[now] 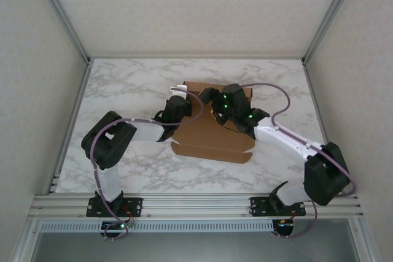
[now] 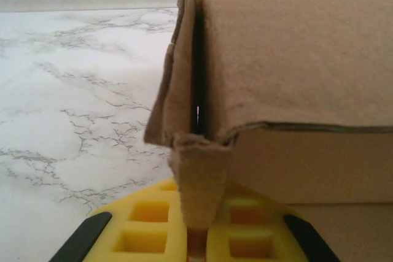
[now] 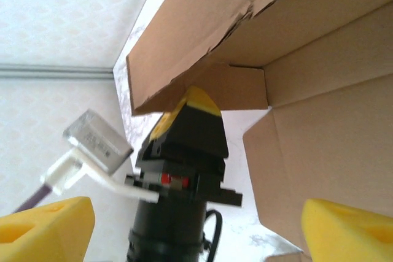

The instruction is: Fold the paper box

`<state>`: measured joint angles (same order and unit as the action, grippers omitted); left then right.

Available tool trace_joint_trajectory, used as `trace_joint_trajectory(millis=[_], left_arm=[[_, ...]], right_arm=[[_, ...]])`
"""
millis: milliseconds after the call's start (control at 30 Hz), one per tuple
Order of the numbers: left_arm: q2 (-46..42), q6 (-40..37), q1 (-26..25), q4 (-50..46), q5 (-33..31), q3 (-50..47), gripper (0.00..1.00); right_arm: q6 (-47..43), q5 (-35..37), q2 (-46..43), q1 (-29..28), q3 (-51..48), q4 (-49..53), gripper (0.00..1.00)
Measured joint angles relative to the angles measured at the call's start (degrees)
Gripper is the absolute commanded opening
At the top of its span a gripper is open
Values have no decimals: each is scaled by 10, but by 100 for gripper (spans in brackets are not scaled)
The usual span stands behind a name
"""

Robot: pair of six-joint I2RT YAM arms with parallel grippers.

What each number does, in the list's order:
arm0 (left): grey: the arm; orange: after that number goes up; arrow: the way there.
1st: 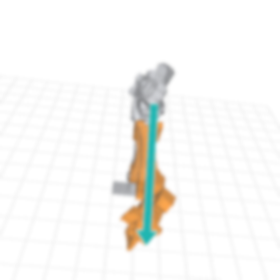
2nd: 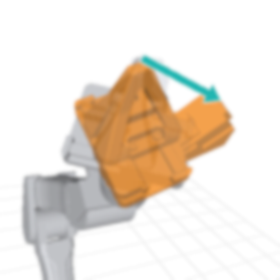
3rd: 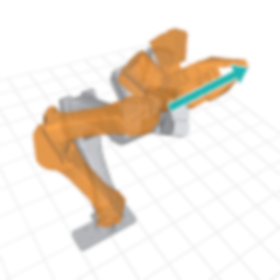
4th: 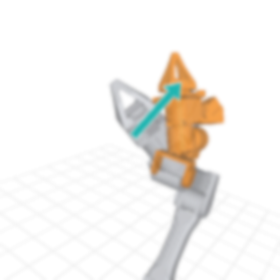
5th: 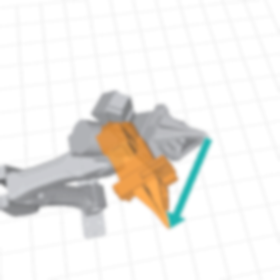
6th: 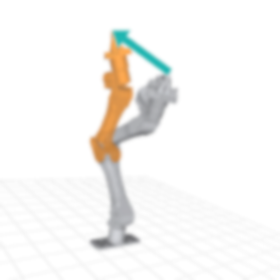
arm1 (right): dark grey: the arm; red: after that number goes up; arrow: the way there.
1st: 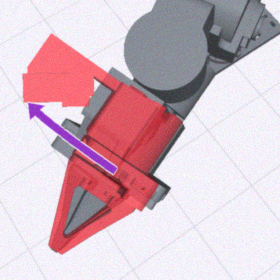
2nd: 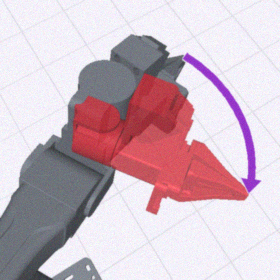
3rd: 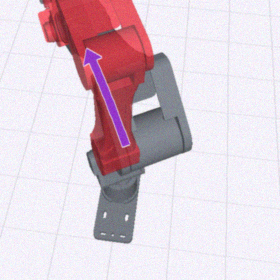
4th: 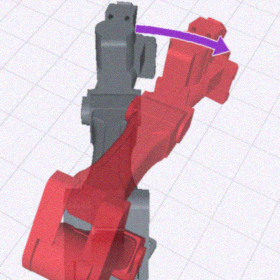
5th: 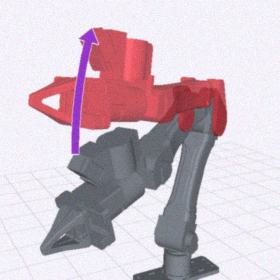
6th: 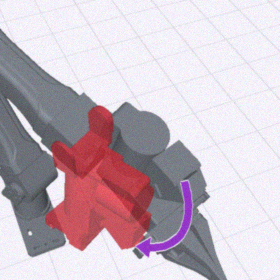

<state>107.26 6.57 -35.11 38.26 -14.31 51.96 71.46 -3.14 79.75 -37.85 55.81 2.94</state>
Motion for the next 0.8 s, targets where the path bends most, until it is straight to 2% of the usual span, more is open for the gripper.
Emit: trace_joint_trajectory(millis=[267, 400, 600, 800], left_arm=[[-7, -60, 9, -9, 55, 0, 0], [-11, -86, 27, -23, 116, 6, 0], [-11, -127, 43, -32, 193, 12, 0], [-11, -144, 42, -29, 227, 12, 0]], right_arm=[[-165, -12, -77, 7, 1, 95, 85], [-271, 19, -109, 12, 66, 153, 85], [-403, 79, -76, 21, 165, 177, 86], [-510, 23, 23, 61, 215, 174, 85]])
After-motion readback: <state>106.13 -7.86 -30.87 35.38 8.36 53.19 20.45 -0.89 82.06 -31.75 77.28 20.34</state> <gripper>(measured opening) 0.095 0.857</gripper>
